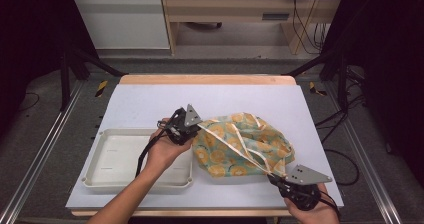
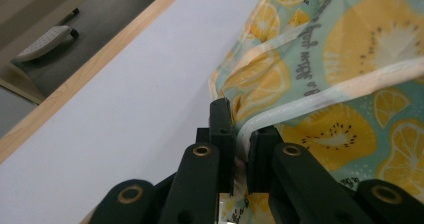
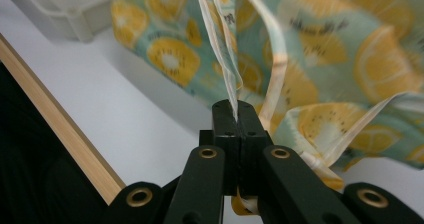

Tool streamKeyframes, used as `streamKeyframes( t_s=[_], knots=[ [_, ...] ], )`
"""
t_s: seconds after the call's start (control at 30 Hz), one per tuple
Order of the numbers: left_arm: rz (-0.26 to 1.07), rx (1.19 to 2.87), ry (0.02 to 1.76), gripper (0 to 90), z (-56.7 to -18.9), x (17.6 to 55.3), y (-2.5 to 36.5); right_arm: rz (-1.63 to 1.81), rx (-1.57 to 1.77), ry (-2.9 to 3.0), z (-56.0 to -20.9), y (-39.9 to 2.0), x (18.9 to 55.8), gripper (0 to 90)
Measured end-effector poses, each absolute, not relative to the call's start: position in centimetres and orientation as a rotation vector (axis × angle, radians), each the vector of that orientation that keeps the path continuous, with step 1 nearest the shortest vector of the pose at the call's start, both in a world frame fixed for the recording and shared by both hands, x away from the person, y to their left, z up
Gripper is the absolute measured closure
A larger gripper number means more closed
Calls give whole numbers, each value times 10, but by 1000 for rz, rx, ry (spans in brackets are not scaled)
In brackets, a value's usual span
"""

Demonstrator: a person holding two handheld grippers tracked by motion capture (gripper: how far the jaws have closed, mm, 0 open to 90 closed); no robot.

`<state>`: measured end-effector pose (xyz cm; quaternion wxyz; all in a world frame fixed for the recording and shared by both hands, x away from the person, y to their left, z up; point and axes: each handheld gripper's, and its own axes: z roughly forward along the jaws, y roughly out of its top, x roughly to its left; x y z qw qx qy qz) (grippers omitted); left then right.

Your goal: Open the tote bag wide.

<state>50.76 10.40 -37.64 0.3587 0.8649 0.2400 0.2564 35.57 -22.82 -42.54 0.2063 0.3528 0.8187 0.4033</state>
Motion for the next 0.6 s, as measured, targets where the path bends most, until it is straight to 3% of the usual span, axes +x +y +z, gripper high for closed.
streamKeyframes(
  t_s=[0.33, 0.43, 0.5, 0.53, 0.6],
  knots=[
    [609, 2220, 569, 849, -370, 496, 107, 1067, 1004, 2304, -452, -225, 371, 872],
    [609, 2233, 554, 848, -370, 495, 109, 1097, 985, 2257, -444, -226, 364, 697],
    [601, 2232, 558, 849, -371, 495, 109, 1105, 983, 2240, -441, -226, 361, 662],
    [605, 2237, 553, 848, -371, 495, 110, 1124, 975, 2212, -434, -228, 356, 584],
    [604, 2239, 553, 848, -372, 496, 110, 1137, 960, 2188, -427, -230, 351, 517]
  ],
)
